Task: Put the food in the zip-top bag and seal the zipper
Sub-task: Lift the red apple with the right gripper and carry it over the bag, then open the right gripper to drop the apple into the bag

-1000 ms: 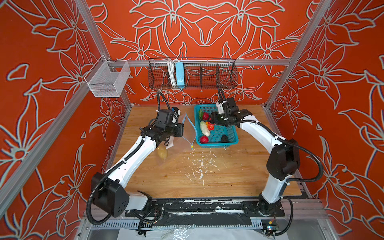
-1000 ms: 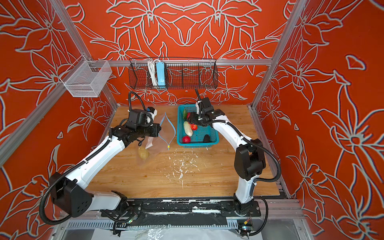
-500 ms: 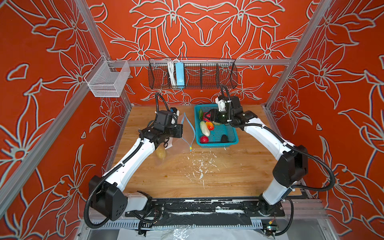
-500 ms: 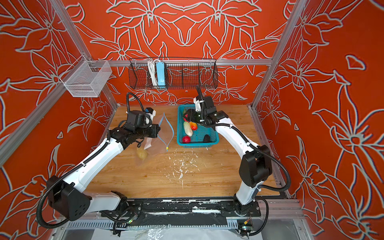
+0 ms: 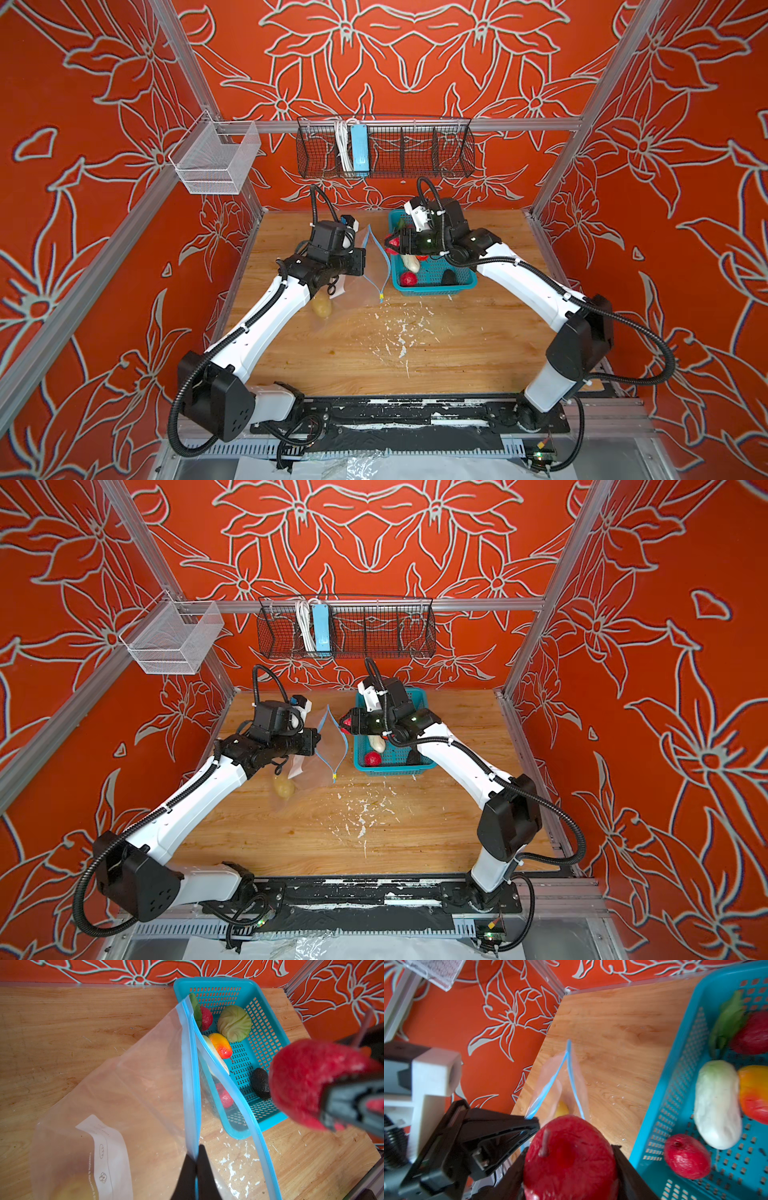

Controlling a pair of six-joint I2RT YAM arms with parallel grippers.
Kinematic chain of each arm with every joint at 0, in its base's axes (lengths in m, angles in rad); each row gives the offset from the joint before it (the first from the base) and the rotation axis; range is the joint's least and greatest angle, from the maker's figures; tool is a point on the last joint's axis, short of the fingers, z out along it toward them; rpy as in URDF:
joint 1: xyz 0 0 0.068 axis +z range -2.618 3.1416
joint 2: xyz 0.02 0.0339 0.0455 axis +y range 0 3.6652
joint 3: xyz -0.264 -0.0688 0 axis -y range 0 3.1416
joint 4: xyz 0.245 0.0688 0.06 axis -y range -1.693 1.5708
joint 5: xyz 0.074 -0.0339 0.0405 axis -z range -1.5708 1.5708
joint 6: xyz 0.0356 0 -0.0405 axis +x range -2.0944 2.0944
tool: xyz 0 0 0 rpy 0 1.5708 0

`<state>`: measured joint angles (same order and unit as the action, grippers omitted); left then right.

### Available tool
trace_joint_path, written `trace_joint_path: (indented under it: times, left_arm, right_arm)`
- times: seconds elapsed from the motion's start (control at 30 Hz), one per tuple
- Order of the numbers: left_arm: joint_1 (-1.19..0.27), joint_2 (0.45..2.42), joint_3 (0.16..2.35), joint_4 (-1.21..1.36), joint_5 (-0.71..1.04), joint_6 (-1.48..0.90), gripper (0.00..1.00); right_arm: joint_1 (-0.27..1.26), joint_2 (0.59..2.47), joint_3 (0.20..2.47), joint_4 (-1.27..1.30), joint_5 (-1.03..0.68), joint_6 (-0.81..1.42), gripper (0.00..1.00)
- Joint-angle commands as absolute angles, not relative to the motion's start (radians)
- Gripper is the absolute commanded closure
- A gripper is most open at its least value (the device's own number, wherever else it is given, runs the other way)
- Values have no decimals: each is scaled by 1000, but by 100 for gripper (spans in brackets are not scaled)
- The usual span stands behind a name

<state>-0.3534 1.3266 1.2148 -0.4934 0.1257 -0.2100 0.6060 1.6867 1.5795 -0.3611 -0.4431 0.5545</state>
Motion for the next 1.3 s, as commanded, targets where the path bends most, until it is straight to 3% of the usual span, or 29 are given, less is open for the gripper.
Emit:
trace_joint_path:
  times: [0.0, 0.83, 0.93, 1.1, 1.27]
  left_arm:
    - [-349, 1305, 1223, -488, 130, -219, 100]
    - [-349, 1290, 1241, -504, 135, -225, 100]
    - [-349, 1285, 1249, -511, 136, -225, 100]
    - [-348, 1257, 1255, -505, 116, -206, 100]
    - [-342, 1251, 1257, -508, 120, -207, 100]
  right_arm:
    - [623, 1684, 1621, -342, -461, 553, 67]
    - [748, 1859, 1790, -550, -292, 460, 64]
    - [751, 1868, 1798, -558, -296, 446, 51]
    - [754, 1876, 1802, -551, -305, 440, 49]
    - [756, 1906, 1838, -565, -322, 447, 40]
